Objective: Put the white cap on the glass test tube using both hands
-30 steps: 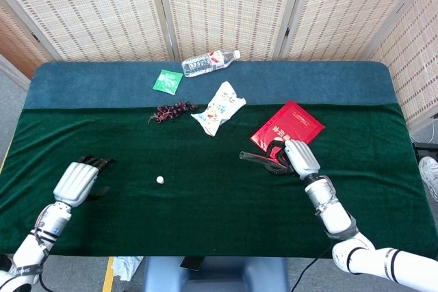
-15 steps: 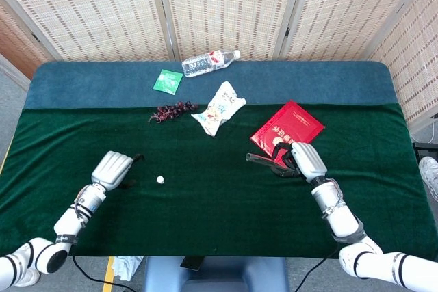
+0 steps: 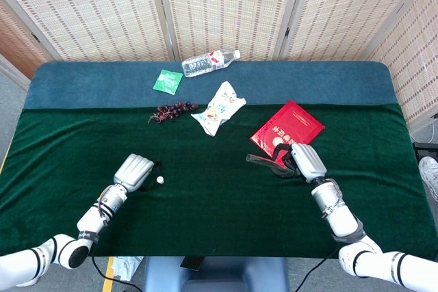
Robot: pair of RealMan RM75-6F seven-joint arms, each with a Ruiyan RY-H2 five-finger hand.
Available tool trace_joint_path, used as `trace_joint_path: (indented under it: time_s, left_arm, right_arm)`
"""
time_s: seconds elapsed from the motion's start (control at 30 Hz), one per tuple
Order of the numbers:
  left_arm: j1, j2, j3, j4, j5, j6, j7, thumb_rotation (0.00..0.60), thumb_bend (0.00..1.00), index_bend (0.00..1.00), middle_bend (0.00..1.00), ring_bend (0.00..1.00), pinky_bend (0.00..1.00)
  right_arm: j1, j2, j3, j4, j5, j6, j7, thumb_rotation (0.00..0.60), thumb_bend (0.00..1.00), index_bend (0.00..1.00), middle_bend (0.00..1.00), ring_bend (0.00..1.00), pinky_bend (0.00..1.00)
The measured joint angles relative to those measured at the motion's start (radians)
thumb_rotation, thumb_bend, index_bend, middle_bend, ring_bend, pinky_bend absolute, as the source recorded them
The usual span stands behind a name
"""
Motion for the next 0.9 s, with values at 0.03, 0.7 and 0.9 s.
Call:
trace_joint_path:
  time_s: [0.03,0.7,0.9]
  left_arm:
    - [-0.003,-0.005,0.001,0.002,-0.005,0.000,0.005,0.600,0.34,0.44,0.95,0.85,0.83]
    - [-0.034,-0.020,0.014,-0.020,-0.058,0.005,0.016,0.600,0.38,0.49,0.95,0.85,0.84]
    - [-0.041,-0.024,0.016,-0.016,-0.073,0.008,0.022,0.600,0.40,0.50,0.95,0.84,0.84]
  right_arm:
    - [0.000,0.000,0.000,0.001,0.000,-0.001,0.001,0.600,0.45,0.71,0.99,1.00,1.00]
    - [-0.013,0.001,-0.007,0.022,0.001,-0.005,0.027,0.600,0.45,0.71,0.99,1.00,1.00]
    - [-0.017,-0.001,-0.007,0.026,0.002,-0.003,0.033,0.600,0.45,0.71,0.99,1.00,1.00]
